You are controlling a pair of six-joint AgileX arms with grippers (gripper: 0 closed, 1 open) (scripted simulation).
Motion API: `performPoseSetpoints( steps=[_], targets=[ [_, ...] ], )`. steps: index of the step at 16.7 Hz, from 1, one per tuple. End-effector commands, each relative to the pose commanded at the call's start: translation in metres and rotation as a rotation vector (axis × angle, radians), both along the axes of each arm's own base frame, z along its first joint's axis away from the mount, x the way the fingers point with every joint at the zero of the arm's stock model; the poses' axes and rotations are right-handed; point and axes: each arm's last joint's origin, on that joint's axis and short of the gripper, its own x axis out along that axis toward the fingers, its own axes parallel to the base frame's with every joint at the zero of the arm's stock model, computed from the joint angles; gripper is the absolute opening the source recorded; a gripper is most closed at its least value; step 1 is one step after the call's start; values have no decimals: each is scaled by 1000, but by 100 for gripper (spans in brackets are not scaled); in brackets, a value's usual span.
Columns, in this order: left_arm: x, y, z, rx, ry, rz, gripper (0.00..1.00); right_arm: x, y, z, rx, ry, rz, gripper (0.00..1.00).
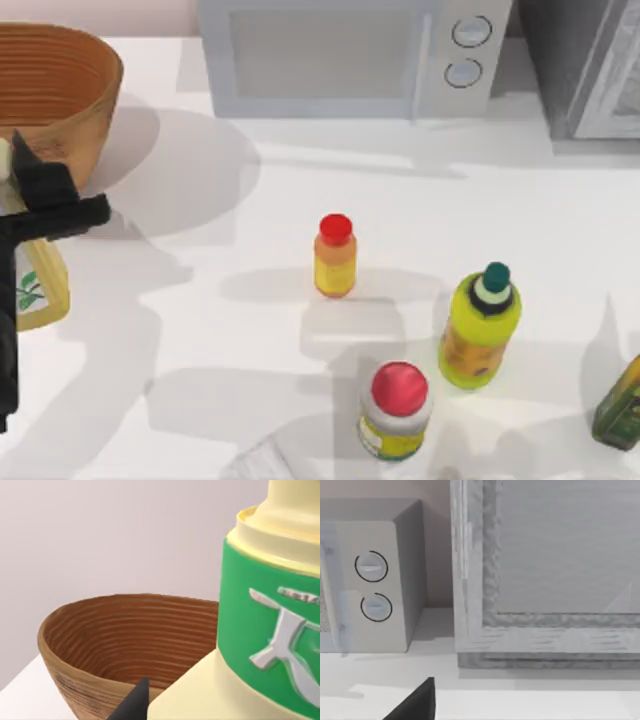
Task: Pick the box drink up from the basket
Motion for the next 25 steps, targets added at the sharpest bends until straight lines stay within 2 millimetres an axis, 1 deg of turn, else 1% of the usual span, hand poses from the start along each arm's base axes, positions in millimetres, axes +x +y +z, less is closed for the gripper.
performPoseSetpoints(
  steps=[3, 6, 9, 12, 14, 15, 16, 20, 21, 23, 25],
  targets=[
    [15, -50, 10, 1, -15, 83, 0, 0, 0, 0, 0, 0, 0, 100],
    [18, -107, 7, 1, -27, 164, 0, 0, 0, 0, 0, 0, 0, 100],
    [7, -161, -7, 6, -35, 237, 0, 0, 0, 0, 0, 0, 0, 100],
    [-11, -201, -26, 16, -42, 296, 0, 0, 0, 0, 0, 0, 0, 100],
    [-21, -217, -37, 22, -46, 322, 0, 0, 0, 0, 0, 0, 0, 100],
    [-24, -222, -40, 24, -47, 331, 0, 0, 0, 0, 0, 0, 0, 100],
    [-26, -225, -42, 26, -48, 335, 0, 0, 0, 0, 0, 0, 0, 100],
    [-27, -226, -43, 26, -48, 336, 0, 0, 0, 0, 0, 0, 0, 100],
    [-9, -264, -47, 1, -40, 116, 0, 0, 0, 0, 0, 0, 0, 100],
    [-6, -259, -49, -7, -43, 139, 0, 0, 0, 0, 0, 0, 0, 100],
    [0, -244, -60, -2, -45, 196, 0, 0, 0, 0, 0, 0, 0, 100]
  ],
)
